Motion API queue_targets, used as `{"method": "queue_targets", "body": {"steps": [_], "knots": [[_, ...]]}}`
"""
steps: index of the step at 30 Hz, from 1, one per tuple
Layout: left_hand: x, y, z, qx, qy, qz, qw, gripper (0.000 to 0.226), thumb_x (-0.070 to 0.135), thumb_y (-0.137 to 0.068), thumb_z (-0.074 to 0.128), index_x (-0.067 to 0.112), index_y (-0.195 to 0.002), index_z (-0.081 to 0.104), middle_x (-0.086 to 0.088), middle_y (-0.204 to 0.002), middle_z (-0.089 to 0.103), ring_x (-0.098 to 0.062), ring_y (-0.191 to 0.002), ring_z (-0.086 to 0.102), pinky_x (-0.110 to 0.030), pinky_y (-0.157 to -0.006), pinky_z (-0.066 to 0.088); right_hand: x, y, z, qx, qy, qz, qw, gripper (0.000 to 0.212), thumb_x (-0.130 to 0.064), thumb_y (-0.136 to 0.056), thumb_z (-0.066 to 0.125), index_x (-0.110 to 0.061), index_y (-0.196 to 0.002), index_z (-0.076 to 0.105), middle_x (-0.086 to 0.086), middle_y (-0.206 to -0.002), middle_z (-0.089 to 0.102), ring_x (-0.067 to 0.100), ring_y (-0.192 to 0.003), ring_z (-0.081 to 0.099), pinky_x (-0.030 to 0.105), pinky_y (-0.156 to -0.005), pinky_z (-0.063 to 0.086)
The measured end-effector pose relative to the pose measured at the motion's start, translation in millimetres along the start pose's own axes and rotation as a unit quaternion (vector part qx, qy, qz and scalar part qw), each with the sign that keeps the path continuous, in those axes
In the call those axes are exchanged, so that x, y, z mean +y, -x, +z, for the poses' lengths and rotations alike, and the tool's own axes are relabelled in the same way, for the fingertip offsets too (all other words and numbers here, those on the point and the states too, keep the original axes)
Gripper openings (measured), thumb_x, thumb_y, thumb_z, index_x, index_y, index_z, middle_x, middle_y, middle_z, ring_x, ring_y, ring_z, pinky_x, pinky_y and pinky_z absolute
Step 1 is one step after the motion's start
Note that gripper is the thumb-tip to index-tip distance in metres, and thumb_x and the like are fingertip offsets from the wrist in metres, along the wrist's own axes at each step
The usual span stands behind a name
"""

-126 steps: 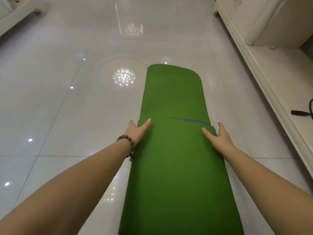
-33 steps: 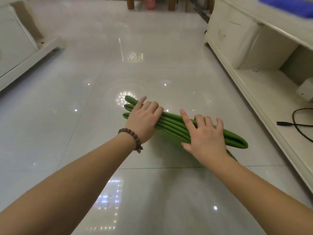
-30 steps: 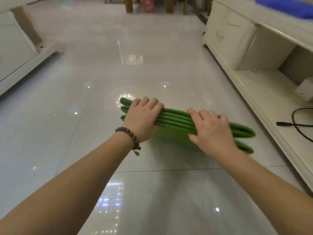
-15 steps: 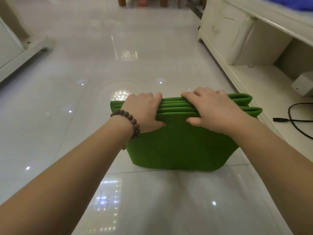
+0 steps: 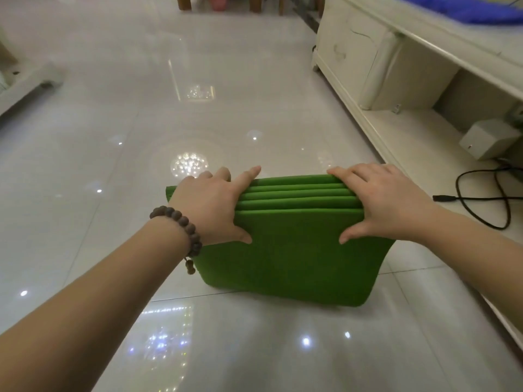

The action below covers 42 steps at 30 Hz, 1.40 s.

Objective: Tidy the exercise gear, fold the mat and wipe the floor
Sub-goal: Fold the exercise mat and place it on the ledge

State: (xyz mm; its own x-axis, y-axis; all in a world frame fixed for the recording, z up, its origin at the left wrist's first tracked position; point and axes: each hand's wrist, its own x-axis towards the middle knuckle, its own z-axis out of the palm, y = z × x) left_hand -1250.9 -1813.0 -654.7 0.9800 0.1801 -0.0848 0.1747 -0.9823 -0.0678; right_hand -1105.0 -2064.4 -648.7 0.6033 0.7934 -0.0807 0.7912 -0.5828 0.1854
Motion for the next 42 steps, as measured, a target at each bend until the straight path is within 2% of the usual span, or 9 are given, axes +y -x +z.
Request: {"method": "queue_targets", "body": {"steps": [3, 8, 13, 22, 26, 28, 31, 34, 42], "knots": [[1.6, 1.8, -0.3, 0.027, 0.01, -0.02, 0.999, 0.064, 0.064, -0.072, 0.068, 0.027, -0.116, 0.04, 0.007, -0.101, 0.057, -0.016, -0.082, 0.055, -0.032, -0.066, 0.046, -3.5, -2.2, 6.3, 0.044, 0.033, 0.005, 0.998, 0.087, -0.078, -0.059, 0.062, -0.026, -0.125, 0.041, -0.004, -0.112, 0.054, 0.018, -0.104, 0.05, 0.036, -0.093, 0.039], [0.1, 9.8, 3.9, 0.175, -0.027, -0.007, 0.984, 0.042, 0.051, -0.078, 0.068, 0.02, -0.099, 0.047, 0.004, -0.085, 0.05, -0.019, -0.074, 0.046, -0.031, -0.066, 0.031, -5.6, 2.8, 7.2, 0.25, 0.034, -0.011, 0.968, 0.062, -0.054, -0.061, 0.078, -0.009, -0.096, 0.054, 0.01, -0.085, 0.056, 0.027, -0.073, 0.05, 0.037, -0.063, 0.042], [7.1, 21.9, 67.6, 0.358, -0.077, -0.004, 0.931, 0.031, 0.015, -0.078, 0.071, 0.008, -0.105, 0.058, -0.011, -0.092, 0.059, -0.032, -0.083, 0.053, -0.043, -0.075, 0.038, -23.3, 7.0, 63.9, 0.346, 0.027, 0.044, 0.937, 0.047, -0.023, -0.073, 0.076, -0.001, -0.107, 0.05, 0.024, -0.126, 0.055, 0.037, -0.112, 0.055, 0.045, -0.09, 0.035], [45.3, 82.4, 194.7, 0.084, -0.044, 0.095, 0.991, 0.046, 0.004, -0.065, 0.071, 0.006, -0.101, 0.042, -0.028, -0.109, 0.066, -0.046, -0.104, 0.063, -0.052, -0.084, 0.055, -82.0, 67.1, 184.6, 0.069, -0.035, 0.015, 0.997, 0.098, -0.021, -0.018, 0.093, -0.003, -0.102, 0.047, 0.024, -0.097, 0.066, 0.04, -0.089, 0.065, 0.049, -0.083, 0.053], [34.2, 86.4, 201.5, 0.072, 0.013, 0.125, 0.99, 0.045, 0.047, -0.08, 0.054, 0.01, -0.105, 0.049, -0.014, -0.094, 0.069, -0.035, -0.091, 0.069, -0.038, -0.073, 0.058, -90.1, 73.5, 189.1, 0.003, -0.036, 0.019, 0.999, 0.092, -0.033, -0.019, 0.094, -0.003, -0.097, 0.056, 0.024, -0.094, 0.064, 0.039, -0.085, 0.063, 0.047, -0.081, 0.054], [27.3, 85.5, 207.2, 0.062, 0.073, 0.102, 0.99, 0.062, 0.068, -0.084, 0.042, 0.013, -0.107, 0.056, -0.006, -0.087, 0.065, -0.028, -0.08, 0.067, -0.034, -0.073, 0.055, -100.9, 80.6, 198.9, -0.06, -0.02, 0.018, 0.998, 0.08, -0.053, -0.033, 0.089, -0.004, -0.092, 0.065, 0.026, -0.097, 0.065, 0.04, -0.086, 0.063, 0.047, -0.082, 0.052], [20.6, 72.5, 217.8, 0.062, 0.089, 0.011, 0.994, 0.069, 0.066, -0.087, 0.035, 0.016, -0.13, 0.054, -0.017, -0.133, 0.054, -0.039, -0.124, 0.05, -0.05, -0.106, 0.033, -111.8, 90.5, 208.5, -0.092, -0.024, 0.037, 0.995, 0.074, -0.071, -0.081, 0.039, -0.005, -0.095, 0.069, 0.029, -0.111, 0.062, 0.041, -0.102, 0.061, 0.05, -0.097, 0.036], [22.1, 63.2, 227.6, -0.007, 0.087, -0.086, 0.993, 0.079, 0.076, -0.084, 0.016, 0.036, -0.152, 0.007, -0.011, -0.161, -0.001, -0.041, -0.147, -0.003, -0.064, -0.114, 0.007, -111.8, 81.7, 193.0, -0.043, -0.053, 0.076, 0.995, 0.08, -0.068, -0.091, 0.01, -0.012, -0.088, 0.066, 0.018, -0.096, 0.062, 0.035, -0.092, 0.058, 0.055, -0.095, 0.042], [37.3, 73.8, 251.5, -0.013, 0.114, -0.143, 0.983, 0.076, 0.073, -0.086, 0.019, 0.034, -0.151, 0.024, -0.015, -0.159, 0.016, -0.05, -0.143, 0.012, -0.067, -0.099, 0.035, -169.1, -5.8, 190.4, -0.006, -0.107, -0.048, 0.993, 0.056, -0.053, -0.094, 0.027, -0.029, -0.145, 0.033, 0.005, -0.155, 0.025, 0.025, -0.145, 0.016, 0.064, -0.109, 0.011]]}}
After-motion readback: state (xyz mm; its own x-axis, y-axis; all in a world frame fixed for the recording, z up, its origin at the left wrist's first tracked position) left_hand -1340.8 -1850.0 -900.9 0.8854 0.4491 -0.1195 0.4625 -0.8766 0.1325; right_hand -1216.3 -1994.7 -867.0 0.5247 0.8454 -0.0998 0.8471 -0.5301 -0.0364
